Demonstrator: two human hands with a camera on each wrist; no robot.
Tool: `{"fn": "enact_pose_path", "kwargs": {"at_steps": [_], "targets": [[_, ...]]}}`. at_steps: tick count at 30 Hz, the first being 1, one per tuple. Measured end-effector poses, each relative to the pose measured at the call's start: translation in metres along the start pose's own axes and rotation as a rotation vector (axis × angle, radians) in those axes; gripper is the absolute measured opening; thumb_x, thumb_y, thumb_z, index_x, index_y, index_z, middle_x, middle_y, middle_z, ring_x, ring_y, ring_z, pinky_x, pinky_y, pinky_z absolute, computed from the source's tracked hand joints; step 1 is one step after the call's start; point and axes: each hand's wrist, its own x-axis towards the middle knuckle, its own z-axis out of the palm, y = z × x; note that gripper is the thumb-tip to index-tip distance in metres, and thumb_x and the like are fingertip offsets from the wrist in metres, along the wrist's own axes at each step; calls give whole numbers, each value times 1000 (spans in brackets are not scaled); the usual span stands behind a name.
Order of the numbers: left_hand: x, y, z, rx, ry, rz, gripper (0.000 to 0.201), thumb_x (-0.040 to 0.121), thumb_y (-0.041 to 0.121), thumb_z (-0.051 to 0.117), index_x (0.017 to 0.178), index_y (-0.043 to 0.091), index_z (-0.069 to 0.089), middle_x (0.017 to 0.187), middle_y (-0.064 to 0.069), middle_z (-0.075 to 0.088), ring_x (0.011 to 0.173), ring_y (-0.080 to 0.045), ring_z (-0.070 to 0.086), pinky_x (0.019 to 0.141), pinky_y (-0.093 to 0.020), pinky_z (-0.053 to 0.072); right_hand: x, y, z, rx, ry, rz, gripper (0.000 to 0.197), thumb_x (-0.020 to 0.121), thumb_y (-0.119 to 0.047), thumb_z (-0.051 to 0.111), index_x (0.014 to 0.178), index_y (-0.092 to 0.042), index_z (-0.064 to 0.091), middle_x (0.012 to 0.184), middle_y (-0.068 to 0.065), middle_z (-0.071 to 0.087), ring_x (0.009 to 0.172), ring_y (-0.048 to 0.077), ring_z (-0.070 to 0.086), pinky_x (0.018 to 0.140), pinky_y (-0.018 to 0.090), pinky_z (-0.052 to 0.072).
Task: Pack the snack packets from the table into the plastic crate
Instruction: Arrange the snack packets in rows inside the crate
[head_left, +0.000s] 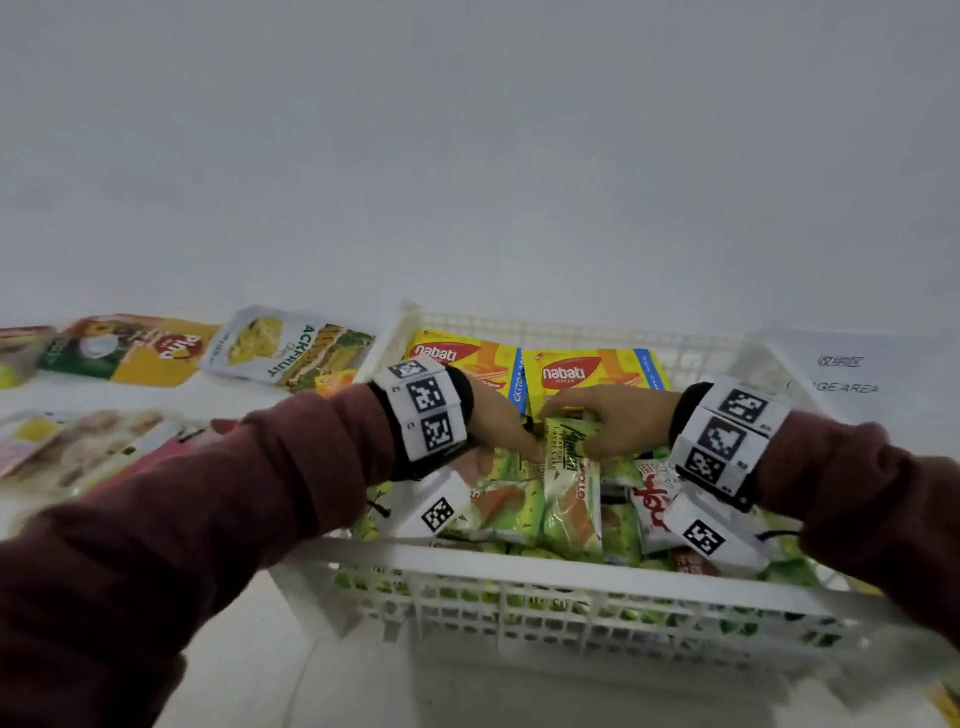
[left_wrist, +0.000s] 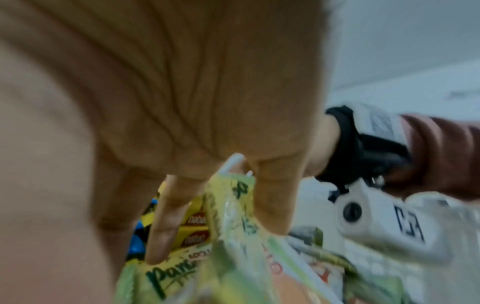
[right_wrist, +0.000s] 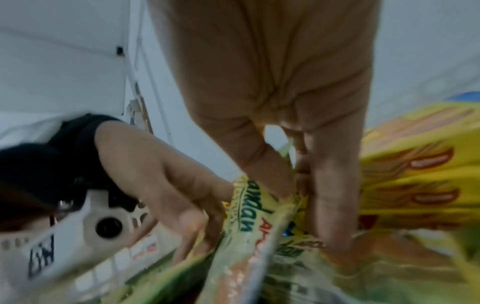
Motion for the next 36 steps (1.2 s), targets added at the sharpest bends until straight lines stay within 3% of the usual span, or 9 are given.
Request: {"fn": "enact_pose_path", "kwargs": {"at_steps": [3,7,9,14,20,24,28,32,36], "targets": [[-8,-9,-4,152,29,26,25,92,27,55,107,8,50,88,-3,46,64,-12,43,42,-9,38,1,0,1,-10,35,44,39,82,-13,64,116,-21,45,75,-8,44,59,9,42,49,20,32],[-10,-11,15,405,-31,-2,46,85,27,65,124,7,51,120,-5,55,98,-20,51,64,-21,35,-4,3,-12,33,36,46,33,76,-11,71,92,-18,44,60,-5,38,42,3,36,45,21,29],[-6,-9,26,487,-18,-2,54,85,30,65,130,6,48,131,-9,51,103,-22,50,57,-22,32,-9,7,-23,110,33,39,33,73,-8,74,90,-14,46,51,-4,39,31,1,31,41,20,29],[-2,-12,31,561,35,-18,52,86,26,65,129,5,47,129,-9,54,99,-20,50,82,-29,42,-18,19,-37,212,5,80,35,72,-8,77,86,-13,46,35,-6,37,26,3,31,30,12,31],[-7,-16,24,622,44,-47,45,96,20,47,137,3,40,137,-10,47,103,-21,46,95,-28,38,-12,33,-20,386,-9,43,36,74,-11,75,97,-19,49,41,-4,40,34,7,37,40,16,38],[-3,-20,27,636,-15,-86,31,96,24,46,121,8,49,90,-2,51,77,-16,47,71,-22,34,-8,34,-1,286,-93,159,27,75,-15,76,82,-16,50,56,-2,52,42,7,50,43,17,48],[-6,-21,20,565,29,-94,55,89,24,58,137,4,39,135,-8,48,115,-23,51,82,-27,38,-12,22,10,-155,-217,208,32,75,-39,73,88,-18,52,76,-4,54,59,8,52,51,18,41],[-10,-24,17,504,34,-77,81,78,44,69,141,13,29,141,-6,39,126,-26,43,89,-34,39,-22,-2,-1,-555,-124,53,46,76,-45,69,115,-24,56,93,-5,48,93,17,52,64,22,36],[-3,-27,29,547,75,-77,90,73,50,72,142,16,25,140,-9,32,127,-29,38,99,-42,40,-8,-19,13,-445,-261,-216,44,76,-31,73,118,-25,57,93,-3,53,85,15,51,69,24,39]]}}
